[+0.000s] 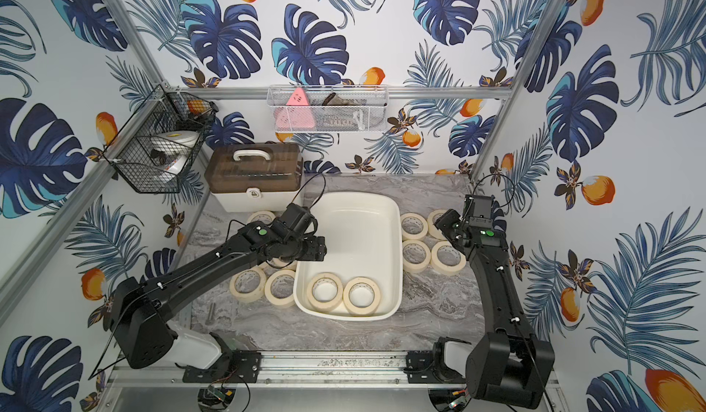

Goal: Take out the art tape in the storage box
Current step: Place the art tape at the center of the board, then pick up the art tape from the storage box.

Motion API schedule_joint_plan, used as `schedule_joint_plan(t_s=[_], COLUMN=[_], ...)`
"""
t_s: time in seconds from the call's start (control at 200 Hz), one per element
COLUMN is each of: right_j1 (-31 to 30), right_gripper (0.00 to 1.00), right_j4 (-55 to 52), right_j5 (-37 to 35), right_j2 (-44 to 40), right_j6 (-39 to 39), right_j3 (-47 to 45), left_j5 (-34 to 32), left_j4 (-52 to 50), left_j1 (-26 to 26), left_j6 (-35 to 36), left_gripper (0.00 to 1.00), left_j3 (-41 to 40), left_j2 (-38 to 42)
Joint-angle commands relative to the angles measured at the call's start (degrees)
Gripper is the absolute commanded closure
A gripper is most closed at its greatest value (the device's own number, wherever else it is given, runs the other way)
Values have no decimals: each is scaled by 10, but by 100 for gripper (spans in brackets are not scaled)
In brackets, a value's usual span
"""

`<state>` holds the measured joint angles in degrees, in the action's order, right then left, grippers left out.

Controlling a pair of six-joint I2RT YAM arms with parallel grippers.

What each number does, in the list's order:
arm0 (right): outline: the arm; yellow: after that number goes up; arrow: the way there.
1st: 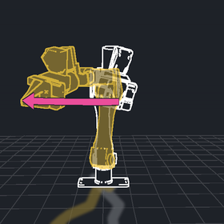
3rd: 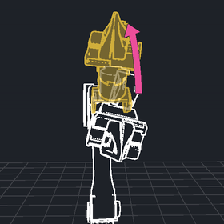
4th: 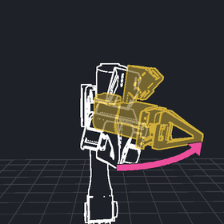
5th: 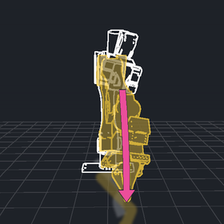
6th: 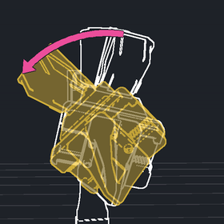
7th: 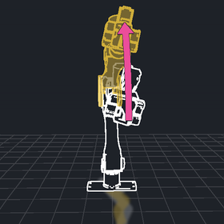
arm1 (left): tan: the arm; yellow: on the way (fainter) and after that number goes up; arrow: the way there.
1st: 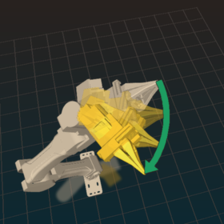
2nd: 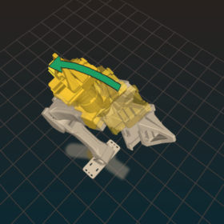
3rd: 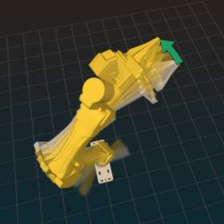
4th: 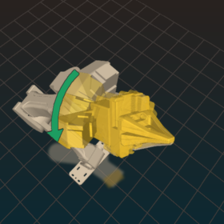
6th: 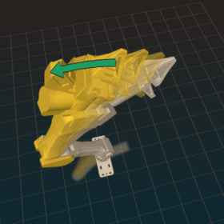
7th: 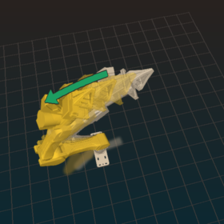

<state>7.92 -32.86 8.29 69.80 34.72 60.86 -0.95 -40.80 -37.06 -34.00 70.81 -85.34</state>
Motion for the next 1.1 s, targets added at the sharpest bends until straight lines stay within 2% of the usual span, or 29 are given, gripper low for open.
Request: schedule_joint_plan(t_s=[0.0,0.175,0.39,0.685,0.831,1.096], right_j1=[-2,-3,-4,-4,-4,-4], right_gripper=[38,38,37,37,36,36], right_j4=[0,7,8,9,10,6], right_j5=[49,80,94,93,94,93], right_j2=[-7,-2,5,2,0,-1], right_j6=[-29,-40,-58,-65,-65,-68], right_j3=[1,2,2,-3,-7,-7], left_j5=[35,36,38,16,-8,-59], left_j4=[-1,-20,-15,-22,-29,-41], left_j1=[1,0,-10,-46,-53,-52], left_j6=[71,122,132,145,145,145], left_gripper=[20,22,24,32,29,42], left_j3=[-2,-8,-26,-14,-8,-2], left_j2=[-20,-63,-99,-160,-172,-183])
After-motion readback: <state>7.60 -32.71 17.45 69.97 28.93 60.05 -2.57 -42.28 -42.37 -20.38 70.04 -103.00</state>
